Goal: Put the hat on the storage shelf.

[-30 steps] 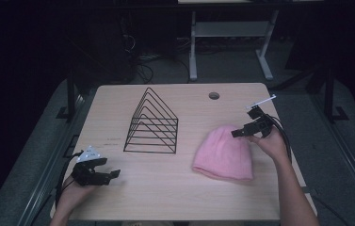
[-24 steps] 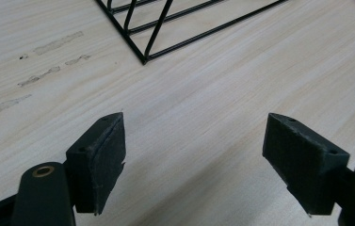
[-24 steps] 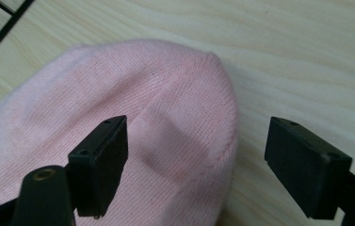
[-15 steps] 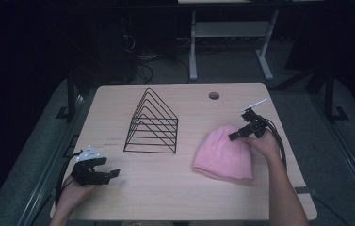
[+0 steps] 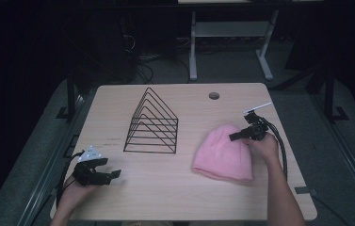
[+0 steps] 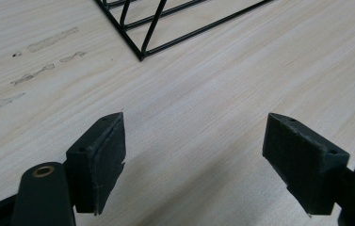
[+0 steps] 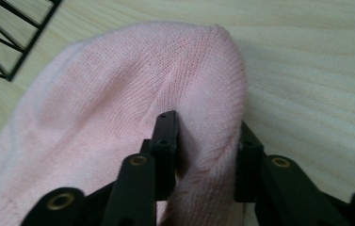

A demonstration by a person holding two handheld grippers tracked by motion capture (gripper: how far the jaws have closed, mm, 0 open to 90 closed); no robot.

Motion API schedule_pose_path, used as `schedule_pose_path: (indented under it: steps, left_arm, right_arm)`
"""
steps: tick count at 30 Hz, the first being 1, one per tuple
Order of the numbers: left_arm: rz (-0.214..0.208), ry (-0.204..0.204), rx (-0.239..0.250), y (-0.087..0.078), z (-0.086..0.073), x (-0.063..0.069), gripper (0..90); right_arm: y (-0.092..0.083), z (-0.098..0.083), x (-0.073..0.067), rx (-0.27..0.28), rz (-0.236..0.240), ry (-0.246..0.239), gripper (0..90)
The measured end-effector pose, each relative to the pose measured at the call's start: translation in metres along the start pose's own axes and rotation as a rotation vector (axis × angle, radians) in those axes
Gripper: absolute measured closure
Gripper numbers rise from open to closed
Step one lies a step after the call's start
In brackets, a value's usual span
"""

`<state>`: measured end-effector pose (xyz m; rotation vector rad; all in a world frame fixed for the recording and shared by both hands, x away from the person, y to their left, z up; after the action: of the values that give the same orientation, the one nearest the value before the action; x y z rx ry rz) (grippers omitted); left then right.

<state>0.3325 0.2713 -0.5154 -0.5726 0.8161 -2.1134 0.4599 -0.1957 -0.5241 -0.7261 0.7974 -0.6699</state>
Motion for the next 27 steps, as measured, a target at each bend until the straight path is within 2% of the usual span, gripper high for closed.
schedule_pose_path:
  steps: [2,6,10,12,13,18,20,23,27]
  left_arm:
    - [0.004,-0.005,-0.002,0.0,-0.001,-0.001,22.0]
    - [0.005,-0.019,0.003,0.0,-0.001,0.0,22.7]
    - [-0.002,-0.019,-0.001,0.0,-0.001,0.001,23.9]
    - [-0.013,-0.009,-0.006,0.0,-0.001,0.002,23.9]
    - [-0.033,0.006,-0.01,-0.001,0.0,0.005,23.9]
    - [-0.057,0.004,-0.005,-0.003,0.003,0.008,23.9]
    - [-0.061,0.019,0.0,-0.006,0.006,0.009,23.9]
    - [-0.076,0.025,-0.007,-0.007,0.009,0.013,23.9]
    - [-0.089,0.04,-0.015,-0.008,0.012,0.015,24.0]
  right_arm:
    - [-0.005,-0.001,-0.004,0.0,0.024,-0.008,72.2]
    - [-0.01,0.0,-0.007,0.014,0.029,-0.023,71.7]
    - [-0.023,0.004,-0.016,0.046,0.048,-0.055,74.3]
    - [-0.027,0.005,-0.018,0.058,0.055,-0.06,74.7]
    - [-0.034,0.006,-0.022,0.083,0.069,-0.072,75.4]
    - [-0.045,0.007,-0.03,0.106,0.084,-0.076,76.2]
    - [-0.051,0.008,-0.035,0.117,0.089,-0.087,76.4]
    - [-0.065,0.011,-0.045,0.169,0.109,-0.109,76.8]
    - [-0.073,0.013,-0.052,0.199,0.127,-0.12,77.1]
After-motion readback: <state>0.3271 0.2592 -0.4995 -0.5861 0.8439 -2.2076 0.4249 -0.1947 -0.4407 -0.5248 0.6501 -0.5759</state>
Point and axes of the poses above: each handheld gripper's, and its own axes: y roughly forward along the jaws, z roughly out of its top, x roughly to its right, the point moved 9 cm from there along y, roughly forward along the jaws, and after that the axes turned 4 degrees about -y, right-handed, at the moved point
